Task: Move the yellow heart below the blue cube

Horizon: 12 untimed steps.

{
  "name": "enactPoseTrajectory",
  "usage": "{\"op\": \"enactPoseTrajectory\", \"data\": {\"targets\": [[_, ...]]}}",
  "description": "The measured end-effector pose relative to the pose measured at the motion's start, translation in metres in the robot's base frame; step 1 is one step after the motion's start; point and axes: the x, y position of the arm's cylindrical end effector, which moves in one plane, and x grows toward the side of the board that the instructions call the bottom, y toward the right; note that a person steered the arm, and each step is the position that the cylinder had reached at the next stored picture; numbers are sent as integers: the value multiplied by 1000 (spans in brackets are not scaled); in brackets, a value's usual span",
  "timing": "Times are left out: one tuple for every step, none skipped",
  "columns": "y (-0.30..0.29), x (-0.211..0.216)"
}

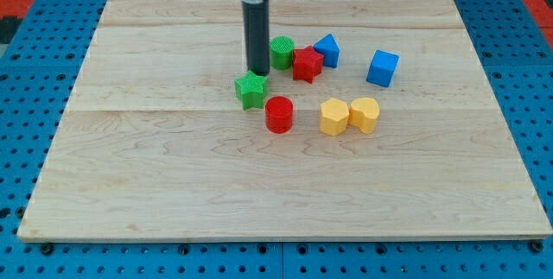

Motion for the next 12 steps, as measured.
{"op": "enactPoseTrajectory", "data": {"targets": [[-69,13],[-107,47],[-100,97],[-39,137],[18,137],[98,137],[123,122],[123,111],[134,116],[160,100],[137,112],[79,122]]}}
